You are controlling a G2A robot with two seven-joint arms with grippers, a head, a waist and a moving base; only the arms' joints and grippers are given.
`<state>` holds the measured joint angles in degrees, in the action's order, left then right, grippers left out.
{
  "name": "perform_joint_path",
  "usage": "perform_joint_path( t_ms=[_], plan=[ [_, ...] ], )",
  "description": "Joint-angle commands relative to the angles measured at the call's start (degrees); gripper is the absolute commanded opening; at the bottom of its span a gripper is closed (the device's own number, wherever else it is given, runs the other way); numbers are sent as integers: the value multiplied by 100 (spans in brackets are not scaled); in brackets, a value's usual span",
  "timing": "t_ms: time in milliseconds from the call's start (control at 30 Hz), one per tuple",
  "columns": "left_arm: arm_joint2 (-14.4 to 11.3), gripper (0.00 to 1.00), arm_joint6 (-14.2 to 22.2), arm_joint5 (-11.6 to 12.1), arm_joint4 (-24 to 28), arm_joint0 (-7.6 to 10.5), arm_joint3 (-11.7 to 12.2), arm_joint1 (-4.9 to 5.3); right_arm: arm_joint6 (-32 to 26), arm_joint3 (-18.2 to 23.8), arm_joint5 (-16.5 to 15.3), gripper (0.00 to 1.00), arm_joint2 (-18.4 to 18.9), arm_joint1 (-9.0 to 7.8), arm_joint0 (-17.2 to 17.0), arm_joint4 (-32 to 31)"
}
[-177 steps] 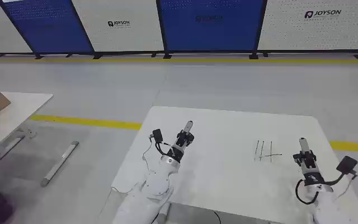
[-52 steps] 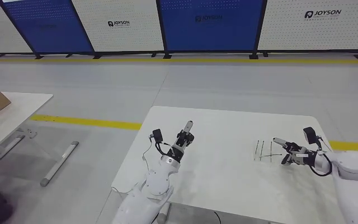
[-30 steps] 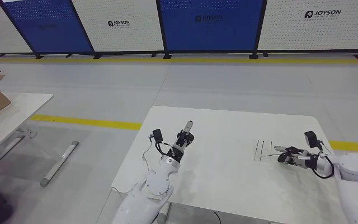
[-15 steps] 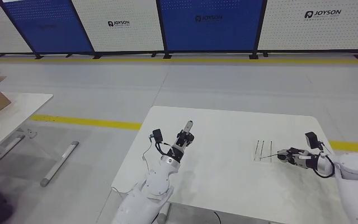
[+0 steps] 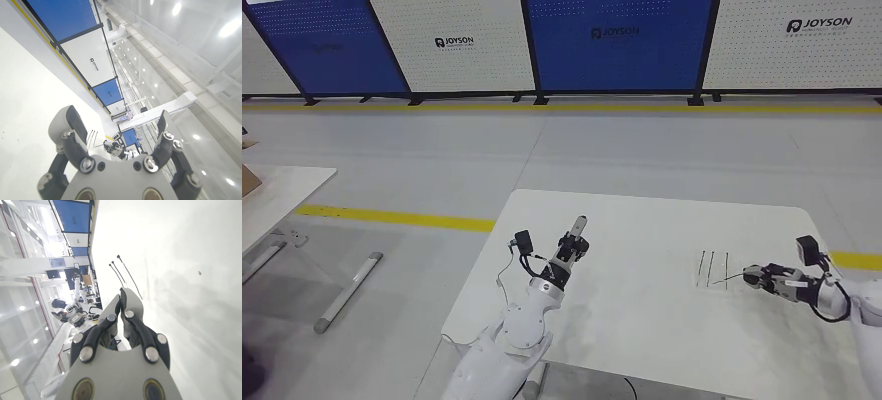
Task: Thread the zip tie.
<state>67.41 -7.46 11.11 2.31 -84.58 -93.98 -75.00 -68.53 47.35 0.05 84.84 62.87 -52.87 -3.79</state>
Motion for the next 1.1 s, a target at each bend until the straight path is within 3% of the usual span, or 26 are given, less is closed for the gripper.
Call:
perform_joint_path(
  t_ms=[0, 133, 333, 667, 767, 867, 1067],
  plan=[
    [0, 100, 0, 0, 0, 0, 0, 0, 38, 179, -45, 0, 134, -42, -135, 114],
    [0, 100, 0, 0, 0, 0, 0, 0, -236, 686, -174, 0, 494, -145, -521, 541],
    [0, 100, 0, 0, 0, 0, 0, 0, -845, 1793, -440, 0, 1121, -285, -1306, 1445],
    [0, 100, 0, 0, 0, 0, 0, 0, -873, 1852, -439, 0, 1140, -291, -1343, 1466],
    [0, 100, 0, 0, 0, 0, 0, 0, -540, 2105, -473, 0, 926, -248, -1471, 1499],
    [0, 100, 0, 0, 0, 0, 0, 0, -443, 2406, -391, 0, 708, -190, -1516, 1982],
    [0, 100, 0, 0, 0, 0, 0, 0, 400, 3311, 11, 0, 80, -85, -1485, 2027]
  ],
)
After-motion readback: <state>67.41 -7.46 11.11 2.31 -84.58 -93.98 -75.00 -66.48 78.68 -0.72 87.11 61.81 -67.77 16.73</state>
